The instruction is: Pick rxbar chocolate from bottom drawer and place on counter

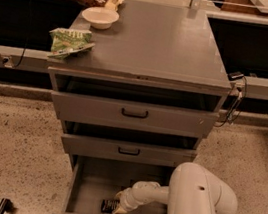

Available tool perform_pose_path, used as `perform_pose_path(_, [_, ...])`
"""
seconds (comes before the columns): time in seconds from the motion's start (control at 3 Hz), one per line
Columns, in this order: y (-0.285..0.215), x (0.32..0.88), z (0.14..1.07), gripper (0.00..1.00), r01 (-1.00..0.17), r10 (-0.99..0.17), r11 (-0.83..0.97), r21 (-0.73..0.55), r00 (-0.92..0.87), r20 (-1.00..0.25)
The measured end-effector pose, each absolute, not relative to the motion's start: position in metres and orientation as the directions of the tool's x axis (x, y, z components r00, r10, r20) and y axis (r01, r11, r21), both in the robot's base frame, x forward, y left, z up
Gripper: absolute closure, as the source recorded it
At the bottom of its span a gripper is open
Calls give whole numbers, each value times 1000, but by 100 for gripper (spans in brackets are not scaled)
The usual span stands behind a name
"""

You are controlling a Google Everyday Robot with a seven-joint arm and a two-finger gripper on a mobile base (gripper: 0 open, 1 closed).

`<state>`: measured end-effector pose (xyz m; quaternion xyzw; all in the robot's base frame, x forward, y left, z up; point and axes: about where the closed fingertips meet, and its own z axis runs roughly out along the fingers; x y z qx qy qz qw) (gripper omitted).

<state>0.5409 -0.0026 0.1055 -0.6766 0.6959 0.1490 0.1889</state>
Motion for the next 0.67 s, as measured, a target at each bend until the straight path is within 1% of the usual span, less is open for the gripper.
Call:
perform_pose_path(0.33, [-3,541,107,89,-998,-885,40,-48,-13,-465])
perform_pose_path(0.67, [-3,541,109,100,-998,-885,40,-48,-13,-465])
